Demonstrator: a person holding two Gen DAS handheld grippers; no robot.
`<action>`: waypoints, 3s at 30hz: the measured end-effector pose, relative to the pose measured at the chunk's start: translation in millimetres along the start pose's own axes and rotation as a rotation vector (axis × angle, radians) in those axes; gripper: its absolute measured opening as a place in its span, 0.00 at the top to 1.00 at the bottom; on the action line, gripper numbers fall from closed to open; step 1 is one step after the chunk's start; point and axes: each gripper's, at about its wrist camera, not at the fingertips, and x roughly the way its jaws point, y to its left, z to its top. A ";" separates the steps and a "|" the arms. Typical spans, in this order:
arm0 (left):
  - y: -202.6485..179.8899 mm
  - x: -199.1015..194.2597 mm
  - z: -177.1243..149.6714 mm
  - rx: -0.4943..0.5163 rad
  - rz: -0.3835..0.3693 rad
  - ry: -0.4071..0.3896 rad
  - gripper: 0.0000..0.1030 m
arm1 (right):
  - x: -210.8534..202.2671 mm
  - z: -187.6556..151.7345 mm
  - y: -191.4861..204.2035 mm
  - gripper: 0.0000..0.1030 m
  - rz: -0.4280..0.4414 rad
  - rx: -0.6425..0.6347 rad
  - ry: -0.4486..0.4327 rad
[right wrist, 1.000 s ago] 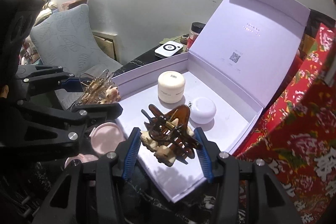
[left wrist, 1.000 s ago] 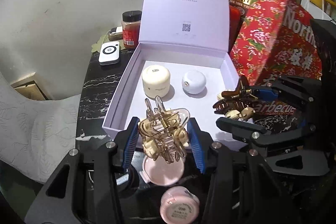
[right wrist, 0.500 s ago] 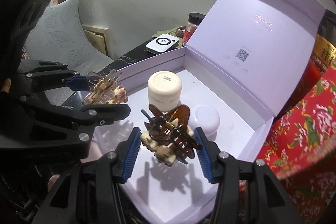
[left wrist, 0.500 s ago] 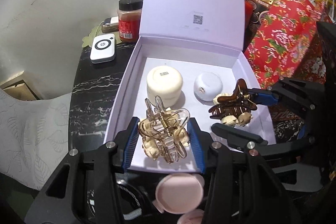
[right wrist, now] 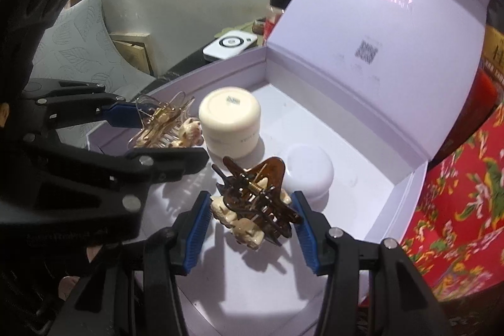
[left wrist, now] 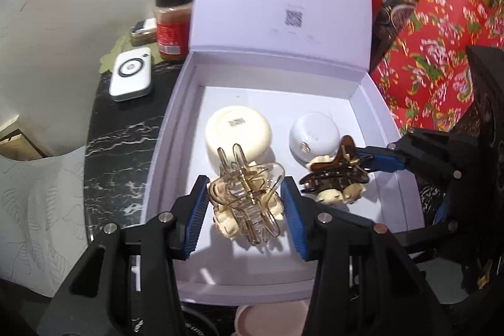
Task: Organize objects
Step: 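Lower both clips onto the box floor and open both grippers, then withdraw both grippers from the box back over the table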
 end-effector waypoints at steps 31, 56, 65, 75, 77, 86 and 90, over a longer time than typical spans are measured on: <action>-0.5 36.0 -3.2 -0.004 -0.032 0.083 0.57 | 20.5 -5.8 -6.7 0.49 -0.010 -0.004 0.088; -7.7 -12.9 -3.4 -0.062 0.044 0.020 0.43 | -7.3 -4.9 7.2 0.31 -0.020 -0.037 0.052; -10.1 -56.0 -10.1 -0.088 0.092 -0.022 0.41 | -31.6 -5.8 24.3 0.31 0.010 -0.054 0.012; -8.5 -100.6 -29.7 -0.128 0.140 -0.065 0.37 | -61.2 -9.3 44.7 0.31 0.000 -0.076 -0.028; -8.8 -108.0 -33.9 -0.132 0.148 -0.073 0.37 | -65.2 -9.9 47.8 0.31 0.001 -0.081 -0.033; -11.1 -139.7 -54.5 -0.164 0.163 -0.101 0.28 | -93.6 -19.3 61.3 0.31 0.002 -0.092 -0.063; -15.8 -152.4 -62.2 -0.163 0.180 -0.116 0.25 | -103.2 -23.5 65.8 0.31 0.000 -0.097 -0.073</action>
